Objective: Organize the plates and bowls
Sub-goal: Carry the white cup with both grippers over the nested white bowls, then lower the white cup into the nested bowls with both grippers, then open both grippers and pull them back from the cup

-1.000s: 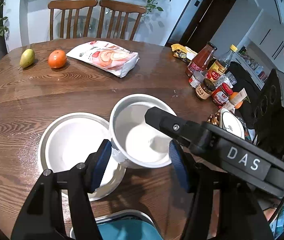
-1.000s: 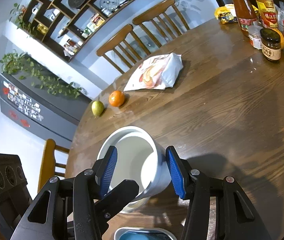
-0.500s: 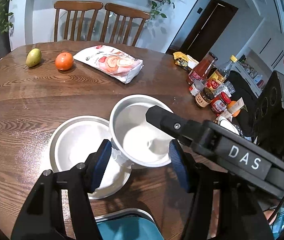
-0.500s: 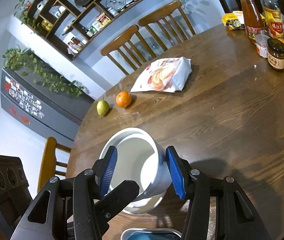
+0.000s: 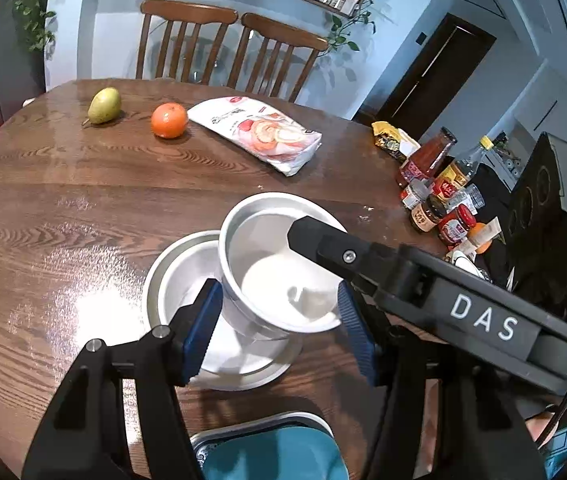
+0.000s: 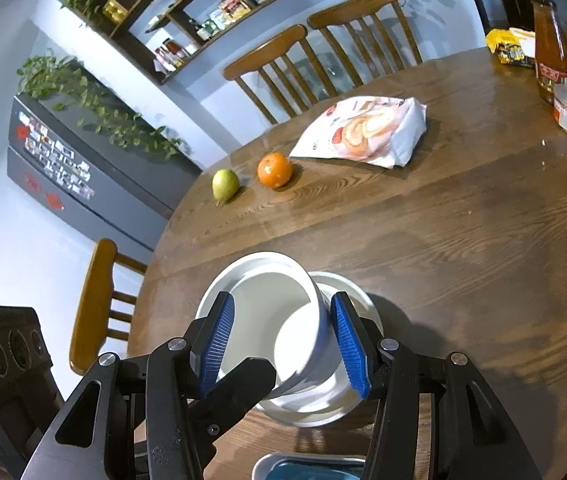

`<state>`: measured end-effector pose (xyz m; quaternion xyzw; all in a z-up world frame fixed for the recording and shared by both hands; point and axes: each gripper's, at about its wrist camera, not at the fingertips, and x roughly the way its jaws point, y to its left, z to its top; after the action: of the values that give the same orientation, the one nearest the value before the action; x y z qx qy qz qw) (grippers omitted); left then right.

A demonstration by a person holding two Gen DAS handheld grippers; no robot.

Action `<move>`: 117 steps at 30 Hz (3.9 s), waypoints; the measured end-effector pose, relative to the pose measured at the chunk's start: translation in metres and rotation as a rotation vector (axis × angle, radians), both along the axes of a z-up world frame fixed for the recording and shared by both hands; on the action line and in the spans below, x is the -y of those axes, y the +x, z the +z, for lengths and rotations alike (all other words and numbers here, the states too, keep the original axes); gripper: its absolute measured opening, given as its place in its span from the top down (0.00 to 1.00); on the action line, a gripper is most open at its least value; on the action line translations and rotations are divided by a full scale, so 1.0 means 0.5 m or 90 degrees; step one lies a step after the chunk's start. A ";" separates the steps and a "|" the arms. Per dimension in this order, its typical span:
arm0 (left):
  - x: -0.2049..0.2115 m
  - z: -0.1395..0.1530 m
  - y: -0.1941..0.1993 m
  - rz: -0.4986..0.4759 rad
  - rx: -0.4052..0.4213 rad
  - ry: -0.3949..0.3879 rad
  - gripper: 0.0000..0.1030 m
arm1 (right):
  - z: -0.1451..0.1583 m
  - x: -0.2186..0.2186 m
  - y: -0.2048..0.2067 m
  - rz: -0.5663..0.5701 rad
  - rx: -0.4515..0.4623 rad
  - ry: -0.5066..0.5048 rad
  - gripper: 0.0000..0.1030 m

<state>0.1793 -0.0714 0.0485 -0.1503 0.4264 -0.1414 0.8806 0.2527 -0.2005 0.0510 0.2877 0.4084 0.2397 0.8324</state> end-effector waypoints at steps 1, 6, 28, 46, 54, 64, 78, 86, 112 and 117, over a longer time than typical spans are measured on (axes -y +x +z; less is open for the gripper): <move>-0.003 -0.003 0.001 0.001 -0.004 0.000 0.44 | -0.003 -0.003 0.002 0.000 -0.003 0.000 0.48; -0.003 -0.013 0.009 0.001 -0.023 -0.001 0.44 | -0.014 -0.007 0.009 0.003 -0.016 0.000 0.48; -0.011 -0.067 0.054 0.011 -0.107 0.004 0.44 | -0.077 -0.024 0.050 0.022 -0.103 0.007 0.48; -0.021 -0.087 0.069 0.006 -0.148 0.008 0.44 | -0.102 -0.034 0.067 0.034 -0.130 0.004 0.48; -0.020 -0.087 0.069 0.000 -0.149 0.008 0.44 | -0.104 -0.034 0.068 0.037 -0.130 -0.003 0.48; -0.017 -0.095 0.075 -0.009 -0.160 0.003 0.44 | -0.106 -0.033 0.071 0.035 -0.140 -0.015 0.48; -0.019 -0.097 0.079 -0.005 -0.157 0.011 0.42 | -0.099 -0.031 0.068 0.018 -0.124 -0.042 0.48; -0.020 -0.086 0.075 -0.011 -0.144 0.007 0.38 | -0.088 -0.024 0.065 0.019 -0.109 -0.042 0.48; -0.032 -0.056 0.054 0.027 -0.074 0.013 0.24 | -0.024 0.009 0.026 -0.065 -0.033 -0.125 0.30; -0.036 -0.059 0.055 0.030 -0.075 0.009 0.24 | -0.026 0.009 0.026 -0.066 -0.035 -0.122 0.27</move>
<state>0.2068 -0.0533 0.0191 -0.1624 0.4751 -0.1082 0.8580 0.2658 -0.2050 0.0379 0.2336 0.4366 0.1482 0.8561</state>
